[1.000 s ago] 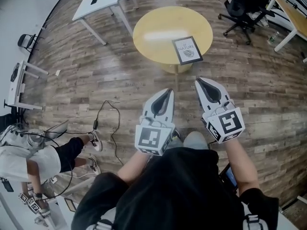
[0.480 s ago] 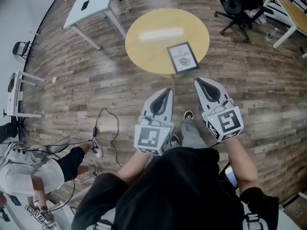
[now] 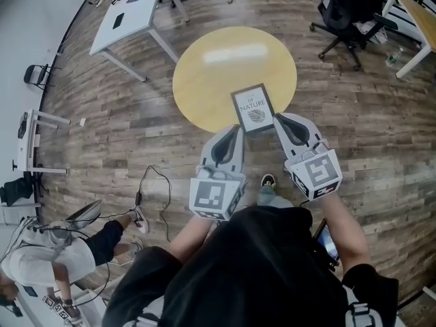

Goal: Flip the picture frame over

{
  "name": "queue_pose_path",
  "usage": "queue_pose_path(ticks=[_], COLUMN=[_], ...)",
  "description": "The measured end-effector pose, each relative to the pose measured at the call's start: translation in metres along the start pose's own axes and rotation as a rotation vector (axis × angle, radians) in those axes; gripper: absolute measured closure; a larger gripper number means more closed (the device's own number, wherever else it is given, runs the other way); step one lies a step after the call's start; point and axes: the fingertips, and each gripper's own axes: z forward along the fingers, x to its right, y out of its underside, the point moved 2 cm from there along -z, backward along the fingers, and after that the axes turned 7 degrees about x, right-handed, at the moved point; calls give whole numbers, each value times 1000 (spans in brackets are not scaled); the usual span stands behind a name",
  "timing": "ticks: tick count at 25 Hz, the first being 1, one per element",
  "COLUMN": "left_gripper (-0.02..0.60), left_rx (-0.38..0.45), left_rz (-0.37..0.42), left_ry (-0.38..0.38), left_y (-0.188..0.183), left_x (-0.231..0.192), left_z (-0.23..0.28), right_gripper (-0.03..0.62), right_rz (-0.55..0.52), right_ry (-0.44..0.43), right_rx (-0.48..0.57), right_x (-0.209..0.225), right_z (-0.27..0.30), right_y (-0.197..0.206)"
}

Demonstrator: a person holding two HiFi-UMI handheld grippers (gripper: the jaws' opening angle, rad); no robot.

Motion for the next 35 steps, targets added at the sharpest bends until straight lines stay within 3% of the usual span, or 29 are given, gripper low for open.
queue_pose_path(ticks=[8, 14, 23, 28, 35], left_gripper=[558, 558, 558, 558, 558], left_rx=[-26, -45, -69, -92, -128], left_rz=[16, 11, -5, -20, -54], left_ry=[-77, -85, -60, -47, -28], left_y=[2, 8, 23, 37, 59], left_x=[-24, -47, -81, -103, -108], left_z=[39, 49, 63, 66, 70], right_gripper=[576, 576, 576, 574, 572], right_rz=[-29, -106, -327, -370, -441], right_ry=[-76, -134, -338, -503, -618], right_rx=[-32, -130, -435, -635, -754], right_x=[28, 22, -8, -35, -48], right_z=[36, 63, 93, 99, 94], right_y=[15, 46, 151, 228, 283])
